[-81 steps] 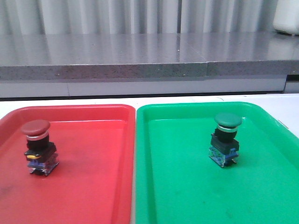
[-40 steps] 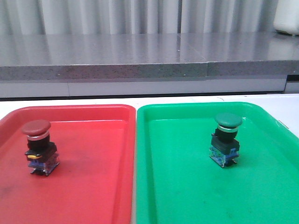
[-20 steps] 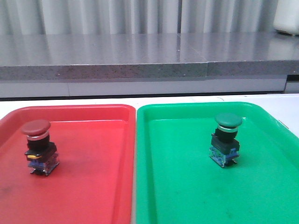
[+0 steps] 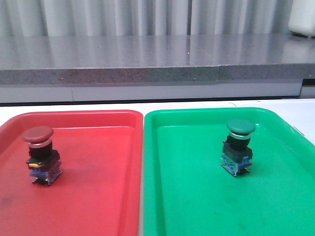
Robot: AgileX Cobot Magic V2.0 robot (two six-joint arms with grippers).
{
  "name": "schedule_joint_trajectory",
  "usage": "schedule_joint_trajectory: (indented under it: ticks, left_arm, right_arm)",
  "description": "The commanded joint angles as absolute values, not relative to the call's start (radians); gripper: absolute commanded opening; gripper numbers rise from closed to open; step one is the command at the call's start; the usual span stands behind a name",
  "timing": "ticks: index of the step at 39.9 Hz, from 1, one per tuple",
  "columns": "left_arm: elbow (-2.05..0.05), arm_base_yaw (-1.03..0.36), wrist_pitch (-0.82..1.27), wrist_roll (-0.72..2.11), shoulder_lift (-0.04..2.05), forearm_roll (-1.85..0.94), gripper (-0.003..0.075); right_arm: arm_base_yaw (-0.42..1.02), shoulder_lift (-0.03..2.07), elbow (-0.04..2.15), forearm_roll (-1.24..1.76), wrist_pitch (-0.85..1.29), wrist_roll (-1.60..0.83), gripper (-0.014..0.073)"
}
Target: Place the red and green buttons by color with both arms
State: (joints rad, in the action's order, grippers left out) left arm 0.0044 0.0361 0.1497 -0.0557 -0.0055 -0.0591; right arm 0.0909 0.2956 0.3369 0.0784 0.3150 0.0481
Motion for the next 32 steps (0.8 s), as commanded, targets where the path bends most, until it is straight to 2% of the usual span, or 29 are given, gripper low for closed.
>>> schedule_joint_trajectory:
  ticks: [1, 16, 26, 32]
  left_arm:
    - [0.028, 0.035, 0.065, -0.068, -0.021, -0.067, -0.002]
    - [0.028, 0.035, 0.065, -0.068, -0.021, -0.067, -0.002]
    - [0.028, 0.035, 0.065, -0.068, -0.021, -0.067, -0.002]
    - [0.028, 0.035, 0.065, -0.068, -0.021, -0.067, -0.002]
  right_arm:
    - [0.085, 0.303, 0.365, 0.071, 0.229, 0.043, -0.0125]
    - [0.084, 0.301, 0.345, 0.019, 0.203, 0.041, -0.0125]
    - [0.082, 0.199, 0.145, 0.0, 0.052, -0.029, -0.0125]
    - [0.082, 0.104, 0.019, 0.0, 0.035, -0.029, -0.0125]
